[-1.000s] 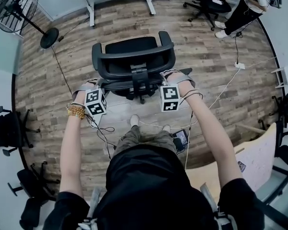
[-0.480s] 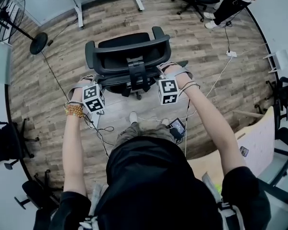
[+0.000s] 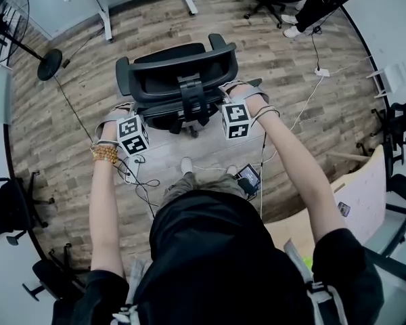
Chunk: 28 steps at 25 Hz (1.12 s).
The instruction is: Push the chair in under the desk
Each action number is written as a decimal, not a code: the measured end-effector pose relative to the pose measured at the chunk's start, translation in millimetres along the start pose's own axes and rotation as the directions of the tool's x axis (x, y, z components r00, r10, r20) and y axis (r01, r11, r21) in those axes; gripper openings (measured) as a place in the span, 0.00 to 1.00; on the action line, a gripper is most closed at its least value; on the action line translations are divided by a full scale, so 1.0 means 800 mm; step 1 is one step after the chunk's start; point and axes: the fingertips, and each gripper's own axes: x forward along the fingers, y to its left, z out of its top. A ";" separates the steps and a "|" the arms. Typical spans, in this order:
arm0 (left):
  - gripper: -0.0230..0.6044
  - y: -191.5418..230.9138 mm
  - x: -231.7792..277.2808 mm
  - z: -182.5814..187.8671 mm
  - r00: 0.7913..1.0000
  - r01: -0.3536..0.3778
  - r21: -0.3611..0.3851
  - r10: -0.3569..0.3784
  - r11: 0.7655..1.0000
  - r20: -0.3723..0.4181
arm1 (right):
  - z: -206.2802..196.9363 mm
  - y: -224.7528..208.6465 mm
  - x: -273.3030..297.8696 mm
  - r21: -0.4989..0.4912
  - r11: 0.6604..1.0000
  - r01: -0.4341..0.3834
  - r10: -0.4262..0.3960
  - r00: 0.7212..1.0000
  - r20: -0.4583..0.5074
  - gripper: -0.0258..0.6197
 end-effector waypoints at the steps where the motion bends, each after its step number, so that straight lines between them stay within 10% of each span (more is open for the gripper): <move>1: 0.18 0.002 0.004 -0.003 1.000 0.003 0.002 -0.003 1.000 0.003 | 0.001 -0.001 0.004 0.004 1.000 0.001 -0.001 1.000 -0.002 0.14; 28: 0.18 0.075 0.028 -0.046 0.999 0.029 -0.026 -0.030 0.999 -0.036 | 0.006 -0.076 0.055 0.011 1.000 -0.013 0.013 1.000 -0.011 0.14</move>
